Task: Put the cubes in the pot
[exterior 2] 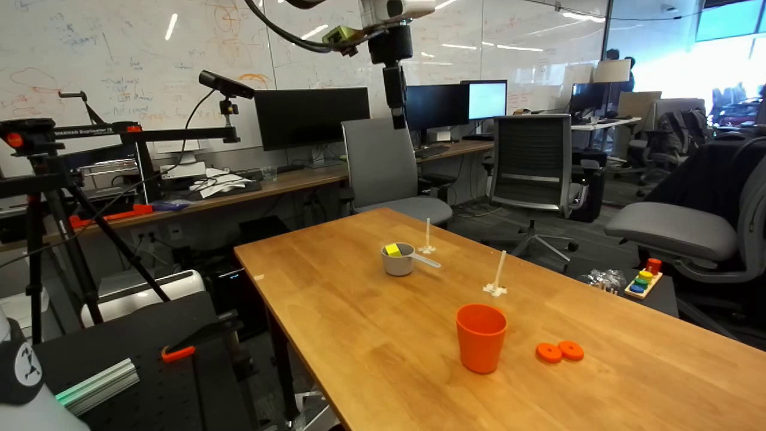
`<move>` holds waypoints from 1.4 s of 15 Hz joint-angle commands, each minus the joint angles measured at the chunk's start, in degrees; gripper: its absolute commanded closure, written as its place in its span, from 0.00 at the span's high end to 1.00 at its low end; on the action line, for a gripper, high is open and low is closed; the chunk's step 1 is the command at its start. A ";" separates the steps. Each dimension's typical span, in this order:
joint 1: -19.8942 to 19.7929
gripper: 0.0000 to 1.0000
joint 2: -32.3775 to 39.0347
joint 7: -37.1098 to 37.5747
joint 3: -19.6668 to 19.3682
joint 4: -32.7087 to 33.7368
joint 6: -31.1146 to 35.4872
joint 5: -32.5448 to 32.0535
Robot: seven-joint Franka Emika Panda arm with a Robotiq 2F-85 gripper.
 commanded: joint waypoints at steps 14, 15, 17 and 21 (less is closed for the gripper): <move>-5.65 1.00 -9.69 -0.22 3.81 -3.58 -4.07 0.26; -5.67 1.00 -9.66 -0.22 3.80 -3.58 -4.07 0.26; -5.69 1.00 -9.67 -0.22 3.82 -3.58 -4.07 0.26; -5.71 1.00 -9.67 -0.22 3.82 -3.58 -4.07 0.26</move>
